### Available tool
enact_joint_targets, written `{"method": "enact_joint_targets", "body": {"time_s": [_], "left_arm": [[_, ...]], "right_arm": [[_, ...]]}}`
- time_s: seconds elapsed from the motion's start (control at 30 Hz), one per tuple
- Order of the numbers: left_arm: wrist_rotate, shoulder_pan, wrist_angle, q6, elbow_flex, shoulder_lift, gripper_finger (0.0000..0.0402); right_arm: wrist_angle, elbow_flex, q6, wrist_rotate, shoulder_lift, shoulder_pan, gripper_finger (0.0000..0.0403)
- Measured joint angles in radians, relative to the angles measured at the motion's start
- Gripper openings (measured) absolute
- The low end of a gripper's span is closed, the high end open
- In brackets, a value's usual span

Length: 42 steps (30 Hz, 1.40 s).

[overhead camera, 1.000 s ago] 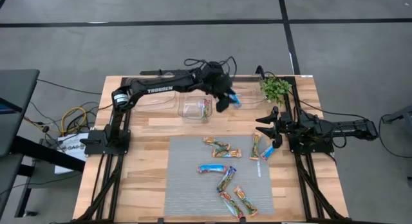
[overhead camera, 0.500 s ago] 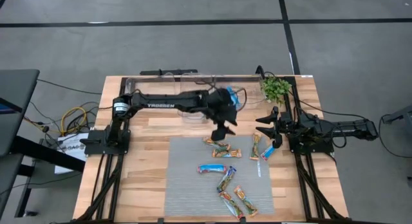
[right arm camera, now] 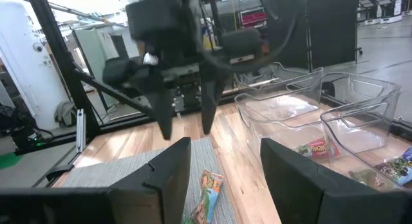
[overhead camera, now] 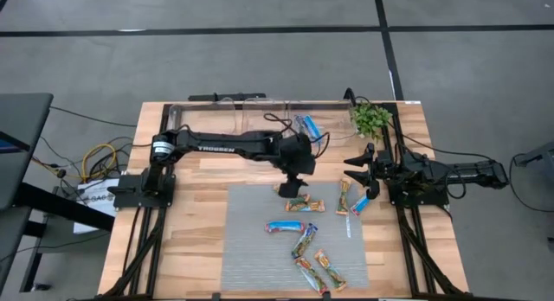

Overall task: Pick and place Granola Bars by type
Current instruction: Put the yellow granola bar into the left transparent bin

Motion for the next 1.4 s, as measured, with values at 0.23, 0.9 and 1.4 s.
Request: {"method": "enact_joint_targets", "body": {"time_s": [0.23,0.9,1.4], "left_arm": [[-0.096,-0.038,-0.146,0.074,-0.001,0.017,0.0206],[-0.158,-0.065,-0.204,0.075,0.0,0.179,0.0206],[-0.203,-0.074,-0.273,0.072,-0.001,0.221,0.0194]], "right_arm": [[0.0,0.0,0.0,0.0,0.0,0.0,0.018],[-0.035,0.0,0.0,-0.001,0.001,0.0,0.0183],[-0.04,0.0,0.0,0.0,0.008,0.0,0.0182]]}}
